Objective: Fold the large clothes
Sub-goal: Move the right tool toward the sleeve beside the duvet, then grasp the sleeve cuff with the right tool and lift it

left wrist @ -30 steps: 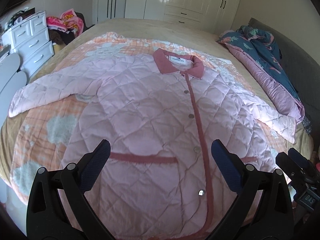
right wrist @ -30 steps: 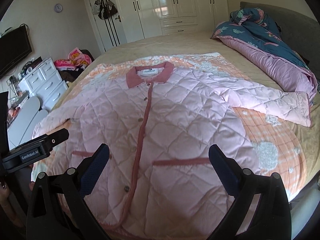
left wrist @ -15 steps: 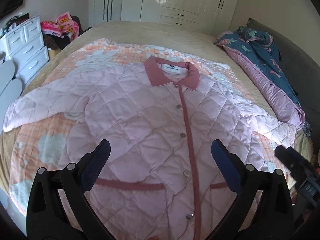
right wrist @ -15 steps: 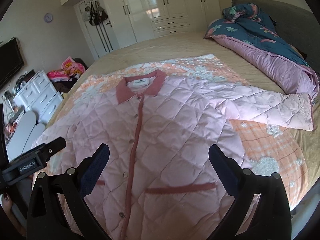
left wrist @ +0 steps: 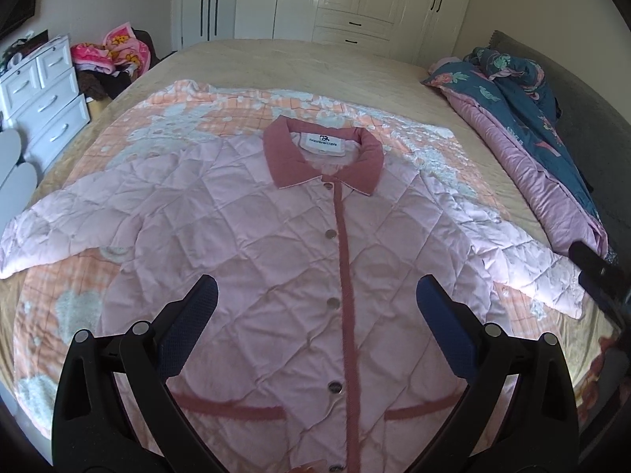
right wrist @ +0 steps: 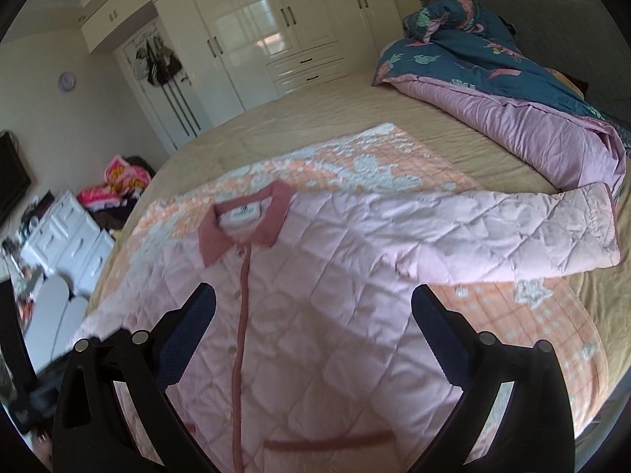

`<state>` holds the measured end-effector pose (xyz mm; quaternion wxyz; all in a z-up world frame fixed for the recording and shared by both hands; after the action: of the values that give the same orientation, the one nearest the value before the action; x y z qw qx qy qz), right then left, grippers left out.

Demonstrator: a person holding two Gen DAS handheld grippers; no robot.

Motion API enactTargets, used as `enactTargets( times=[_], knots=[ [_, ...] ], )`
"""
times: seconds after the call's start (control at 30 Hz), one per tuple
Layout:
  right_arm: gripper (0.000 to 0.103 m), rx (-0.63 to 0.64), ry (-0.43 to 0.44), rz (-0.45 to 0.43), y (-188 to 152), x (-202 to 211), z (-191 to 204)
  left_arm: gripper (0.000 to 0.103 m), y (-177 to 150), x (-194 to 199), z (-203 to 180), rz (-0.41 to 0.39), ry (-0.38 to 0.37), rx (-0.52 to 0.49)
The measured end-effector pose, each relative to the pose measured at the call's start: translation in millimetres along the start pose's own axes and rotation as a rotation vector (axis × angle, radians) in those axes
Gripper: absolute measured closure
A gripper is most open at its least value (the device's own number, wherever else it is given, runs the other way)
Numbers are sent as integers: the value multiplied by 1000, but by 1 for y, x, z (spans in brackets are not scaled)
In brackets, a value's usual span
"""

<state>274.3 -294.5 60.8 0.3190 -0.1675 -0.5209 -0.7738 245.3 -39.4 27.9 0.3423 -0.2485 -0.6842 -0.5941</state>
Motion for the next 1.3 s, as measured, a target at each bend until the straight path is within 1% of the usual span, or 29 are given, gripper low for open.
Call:
enactTargets(
  times=[0.17,0.43,0.57,0.63,0.7,0.77,0.97,1.07,1.1,1.23,1.3],
  knots=[
    [4,-62,-17,-35,18,-12,-32,8,7,-14,-12,8,12,4],
    [4,-128,-89,-46,31,-31,-88,8,16,-42,-41,29,4,-11],
    [4,-166,-162,-70,31,-33,-124,8,17,-62,-56,51,-10,-4],
    [4,-206,-196,-83,31,-33,-144,8,19,-71,-62,55,1,-8],
    [4,-221,-250,-102,31,-32,-162,8,21,-79,-68,58,-4,-3],
    [4,-241,-307,-101,28,-34,-183,8,23,-87,-72,64,-7,6],
    [4,-398,-357,-93,11,-41,-244,8,29,-105,-85,81,-8,19],
    [4,-511,-348,-99,1,-40,-273,8,31,-112,-91,91,-13,19],
    [4,-536,-377,-91,-2,-41,-283,8,32,-115,-94,94,-16,15],
    [4,-568,-454,-95,-7,-39,-304,8,32,-126,-105,114,-24,-2],
    [4,-625,-448,-109,-11,-38,-315,8,32,-131,-110,119,-26,-12]
  ],
)
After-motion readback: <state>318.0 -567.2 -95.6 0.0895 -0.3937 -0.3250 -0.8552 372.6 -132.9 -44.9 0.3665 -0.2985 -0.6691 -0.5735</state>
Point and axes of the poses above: each gripper's, at about its wrist camera, not at the fingertips, and x roughly against the way its jaws point, z to its left, y to its top, the point moved 3 cm from there along -x, roughly the way its jaws point, and after that the axes turned 6 degrees about y, right-handed, at the moved point
